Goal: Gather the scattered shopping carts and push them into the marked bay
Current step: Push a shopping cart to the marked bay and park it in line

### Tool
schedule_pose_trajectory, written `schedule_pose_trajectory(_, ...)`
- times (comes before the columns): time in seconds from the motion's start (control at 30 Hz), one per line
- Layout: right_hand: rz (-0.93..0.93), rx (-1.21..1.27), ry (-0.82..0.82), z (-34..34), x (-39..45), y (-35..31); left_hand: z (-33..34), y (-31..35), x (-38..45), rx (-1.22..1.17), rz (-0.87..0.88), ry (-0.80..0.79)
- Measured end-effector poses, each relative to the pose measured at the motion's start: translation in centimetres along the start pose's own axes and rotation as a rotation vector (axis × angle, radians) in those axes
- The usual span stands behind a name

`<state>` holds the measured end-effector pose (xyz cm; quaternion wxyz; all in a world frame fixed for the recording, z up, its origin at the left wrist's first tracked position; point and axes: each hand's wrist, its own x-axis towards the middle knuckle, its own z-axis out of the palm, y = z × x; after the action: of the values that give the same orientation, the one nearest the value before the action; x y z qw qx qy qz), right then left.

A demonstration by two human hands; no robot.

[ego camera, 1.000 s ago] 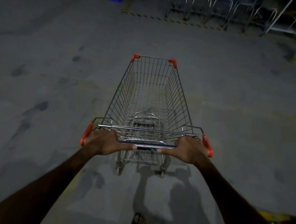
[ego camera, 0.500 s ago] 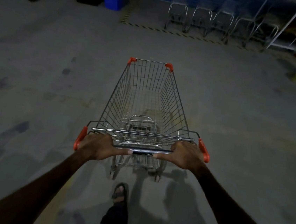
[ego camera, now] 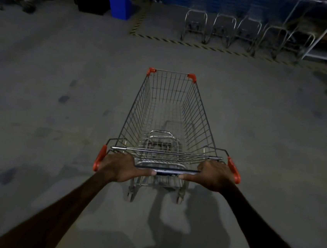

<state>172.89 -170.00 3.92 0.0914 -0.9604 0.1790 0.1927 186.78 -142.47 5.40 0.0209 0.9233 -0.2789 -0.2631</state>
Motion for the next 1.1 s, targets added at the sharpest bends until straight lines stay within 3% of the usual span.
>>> schedule_pose_trajectory(0.33,-0.04,0.017,0.018,-7.6,19.7,5.6,-9.0,1.5,18.7,-0.013,0.032,0.002)
schedule_pose_trajectory(0.8,-0.223,-0.082,0.183,-18.8,44.7,12.4,-22.1,4.6,42.3,0.001,-0.119,0.012)
schedule_pose_trajectory(1.1,-0.181,-0.085,0.105,-26.2,61.0,14.8,-31.2,5.9,56.0,-0.028,-0.051,0.055)
